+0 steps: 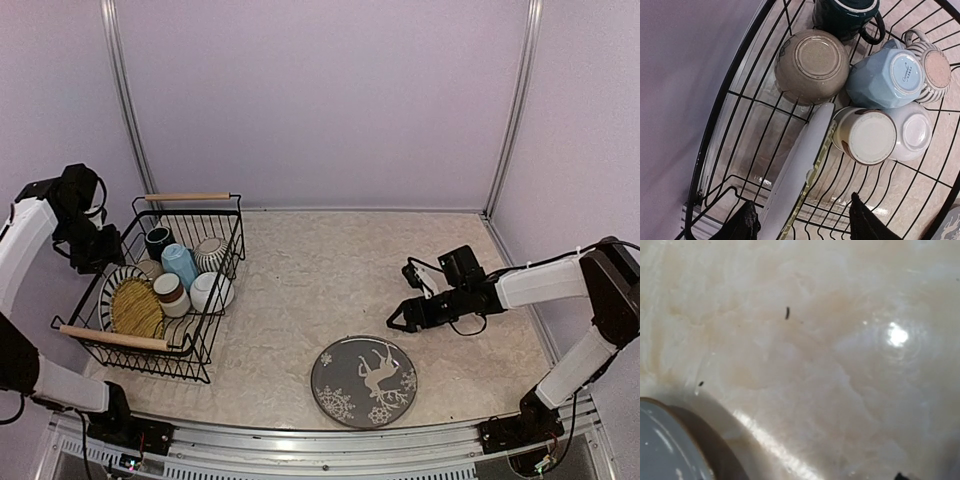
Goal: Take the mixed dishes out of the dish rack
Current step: Grab the plate from the dish rack.
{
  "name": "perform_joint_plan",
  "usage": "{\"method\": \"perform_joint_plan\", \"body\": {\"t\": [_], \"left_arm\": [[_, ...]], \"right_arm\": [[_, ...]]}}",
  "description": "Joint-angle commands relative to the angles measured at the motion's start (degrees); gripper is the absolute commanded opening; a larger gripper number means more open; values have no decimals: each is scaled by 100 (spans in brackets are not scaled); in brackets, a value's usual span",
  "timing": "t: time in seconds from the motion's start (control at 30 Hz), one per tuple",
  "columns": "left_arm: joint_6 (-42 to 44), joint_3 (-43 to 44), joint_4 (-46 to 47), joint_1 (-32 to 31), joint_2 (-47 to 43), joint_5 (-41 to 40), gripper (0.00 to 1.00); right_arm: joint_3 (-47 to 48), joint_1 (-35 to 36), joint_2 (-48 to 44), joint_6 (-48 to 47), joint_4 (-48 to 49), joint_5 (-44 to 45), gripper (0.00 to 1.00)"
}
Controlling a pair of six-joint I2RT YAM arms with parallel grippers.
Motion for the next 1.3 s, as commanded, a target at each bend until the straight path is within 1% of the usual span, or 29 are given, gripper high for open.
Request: {"method": "perform_joint_plan", "body": {"t": [0.0,0.1,0.27,0.37,0.43,0.7,0.9,1.0,1.17,1.27], "left_arm": [[1160,-393,793,203,-142,13,55],[1487,-457,952,222,-51,87,51],[2037,-571,1140,227,51,270,50],[2205,-570,1077,231,159,278,50],[2263,-579,1022,267,261,470,49],[2264,-647,934,313,464,333,38],[2212,-733,932,316,518,330,35],[2073,-856,1003,308,528,63,33],[2066,-1046,1279,276,195,21,29],[2070,-1069,1299,281,81,115,29]], "right_arm": [[-62,9,-202,-52,62,-131,78],[-92,-2,-350,-102,61,-126,78],[-190,1,-495,-66,322,-167,79],[-196,9,-528,2,434,-226,79],[-184,8,-574,51,488,-268,79],[-176,2,-922,67,544,-179,82],[-221,5,-1038,96,606,-206,82],[-209,1,-1066,135,637,-245,82],[-166,3,-1078,145,690,-271,82],[-176,2,-1038,176,756,-324,82]]}}
